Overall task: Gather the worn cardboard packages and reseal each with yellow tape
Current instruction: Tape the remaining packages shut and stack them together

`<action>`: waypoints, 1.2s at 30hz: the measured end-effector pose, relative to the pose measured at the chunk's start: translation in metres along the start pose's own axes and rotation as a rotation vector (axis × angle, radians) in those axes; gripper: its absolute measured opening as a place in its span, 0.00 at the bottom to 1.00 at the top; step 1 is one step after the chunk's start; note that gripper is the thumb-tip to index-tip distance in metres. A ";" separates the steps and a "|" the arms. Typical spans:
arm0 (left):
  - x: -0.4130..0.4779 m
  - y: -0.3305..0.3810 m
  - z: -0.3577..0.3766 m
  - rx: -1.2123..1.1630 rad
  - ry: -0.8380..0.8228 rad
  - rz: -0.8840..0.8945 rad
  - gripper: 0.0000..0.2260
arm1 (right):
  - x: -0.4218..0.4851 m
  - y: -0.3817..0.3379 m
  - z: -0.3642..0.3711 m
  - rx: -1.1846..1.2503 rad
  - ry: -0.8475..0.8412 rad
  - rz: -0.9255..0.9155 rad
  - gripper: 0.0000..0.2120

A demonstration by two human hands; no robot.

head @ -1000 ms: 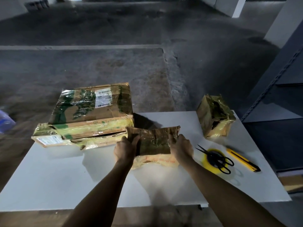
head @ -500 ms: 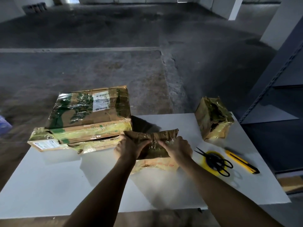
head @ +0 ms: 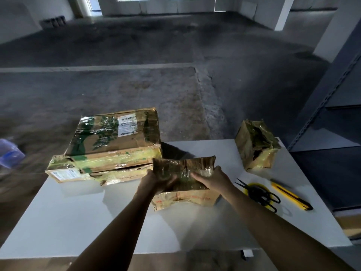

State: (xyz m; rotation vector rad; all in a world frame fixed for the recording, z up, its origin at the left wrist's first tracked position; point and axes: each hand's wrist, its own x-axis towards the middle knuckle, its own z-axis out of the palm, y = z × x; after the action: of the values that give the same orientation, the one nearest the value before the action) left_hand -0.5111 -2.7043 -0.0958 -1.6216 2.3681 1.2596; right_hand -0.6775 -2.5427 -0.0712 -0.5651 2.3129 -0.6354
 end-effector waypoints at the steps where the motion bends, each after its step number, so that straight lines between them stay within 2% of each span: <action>1: 0.005 -0.006 0.003 0.013 0.003 0.002 0.49 | -0.001 0.000 0.000 -0.005 -0.035 0.015 0.52; 2: 0.009 -0.011 0.008 0.012 0.014 0.003 0.52 | -0.001 0.000 0.003 -0.004 -0.033 0.024 0.51; 3: 0.009 -0.012 0.009 0.020 0.023 0.006 0.49 | 0.000 0.000 0.006 -0.009 -0.007 0.024 0.48; 7: -0.002 -0.004 0.008 0.112 0.047 0.073 0.22 | 0.000 0.003 0.011 -0.038 0.068 -0.061 0.29; 10: -0.004 -0.010 0.009 0.113 0.097 0.102 0.16 | -0.005 0.009 0.009 -0.100 0.098 -0.154 0.19; 12: -0.010 -0.011 0.008 0.050 0.133 0.113 0.18 | -0.007 0.013 0.010 -0.120 0.159 -0.171 0.20; 14: -0.012 -0.012 0.005 0.035 0.099 0.110 0.21 | -0.011 0.012 0.009 -0.074 0.119 -0.144 0.25; 15: -0.014 -0.012 0.004 0.072 0.052 0.120 0.25 | -0.014 0.010 0.006 -0.043 0.046 -0.117 0.31; 17: -0.018 -0.010 0.004 0.163 -0.017 0.105 0.42 | -0.018 0.007 0.001 -0.022 -0.080 -0.060 0.47; 19: -0.017 -0.007 0.007 0.136 0.009 0.038 0.50 | -0.016 0.005 0.002 -0.032 -0.084 -0.024 0.51; 20: -0.016 -0.007 0.010 0.146 0.033 0.036 0.50 | -0.014 0.005 0.006 -0.034 -0.052 -0.018 0.49; 22: -0.010 -0.012 0.015 0.203 0.069 0.053 0.46 | -0.009 0.006 0.013 -0.030 0.035 -0.025 0.37; 24: -0.005 -0.017 0.018 0.221 0.117 0.054 0.35 | -0.007 0.008 0.016 -0.031 0.088 -0.052 0.26; 26: -0.013 -0.014 0.016 0.203 0.181 0.055 0.26 | -0.006 0.012 0.017 -0.076 0.137 -0.114 0.19; 29: -0.028 -0.007 0.009 0.244 0.274 0.090 0.21 | -0.007 0.018 0.019 -0.091 0.247 -0.189 0.17; 36: -0.033 -0.007 -0.001 0.408 0.341 0.133 0.28 | -0.014 0.010 0.024 -0.049 0.347 -0.181 0.22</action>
State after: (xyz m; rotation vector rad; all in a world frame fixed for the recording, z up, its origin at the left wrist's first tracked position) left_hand -0.4902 -2.6803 -0.0856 -1.6679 2.7280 0.4779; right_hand -0.6533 -2.5336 -0.0862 -0.7421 2.6256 -0.8188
